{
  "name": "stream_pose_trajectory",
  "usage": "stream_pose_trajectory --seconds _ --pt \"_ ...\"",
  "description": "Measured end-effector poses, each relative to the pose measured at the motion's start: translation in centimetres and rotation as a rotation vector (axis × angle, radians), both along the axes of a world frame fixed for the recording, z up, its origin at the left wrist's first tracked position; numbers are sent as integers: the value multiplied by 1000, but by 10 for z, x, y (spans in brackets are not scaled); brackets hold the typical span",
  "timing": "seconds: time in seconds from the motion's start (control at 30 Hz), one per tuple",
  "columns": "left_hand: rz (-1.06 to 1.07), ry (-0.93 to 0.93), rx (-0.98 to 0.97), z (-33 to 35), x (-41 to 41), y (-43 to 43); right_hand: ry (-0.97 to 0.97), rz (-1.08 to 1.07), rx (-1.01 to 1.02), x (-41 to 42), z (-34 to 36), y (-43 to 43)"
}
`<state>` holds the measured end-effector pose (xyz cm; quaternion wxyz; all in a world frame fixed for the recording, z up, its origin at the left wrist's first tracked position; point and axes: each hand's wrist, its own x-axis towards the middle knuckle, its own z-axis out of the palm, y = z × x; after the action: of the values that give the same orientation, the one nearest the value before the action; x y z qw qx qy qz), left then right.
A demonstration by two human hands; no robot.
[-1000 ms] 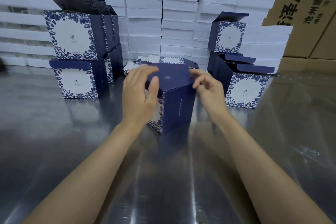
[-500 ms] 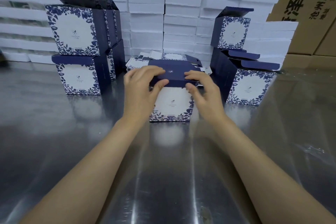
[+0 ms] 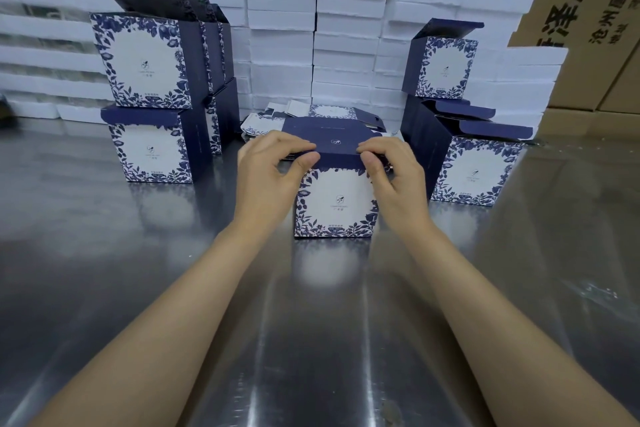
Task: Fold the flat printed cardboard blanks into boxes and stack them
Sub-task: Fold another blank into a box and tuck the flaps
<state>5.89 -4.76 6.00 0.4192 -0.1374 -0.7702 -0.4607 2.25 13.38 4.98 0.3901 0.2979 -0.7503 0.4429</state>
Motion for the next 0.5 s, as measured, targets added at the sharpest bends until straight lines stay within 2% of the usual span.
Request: stream_pose_trajectory --seconds 0.23,0.5 --pt "-15 38 7 4 4 7 -74 -70 -64 9 17 -4" --pt "-164 -83 268 6 6 9 -60 -59 -67 16 25 -6"
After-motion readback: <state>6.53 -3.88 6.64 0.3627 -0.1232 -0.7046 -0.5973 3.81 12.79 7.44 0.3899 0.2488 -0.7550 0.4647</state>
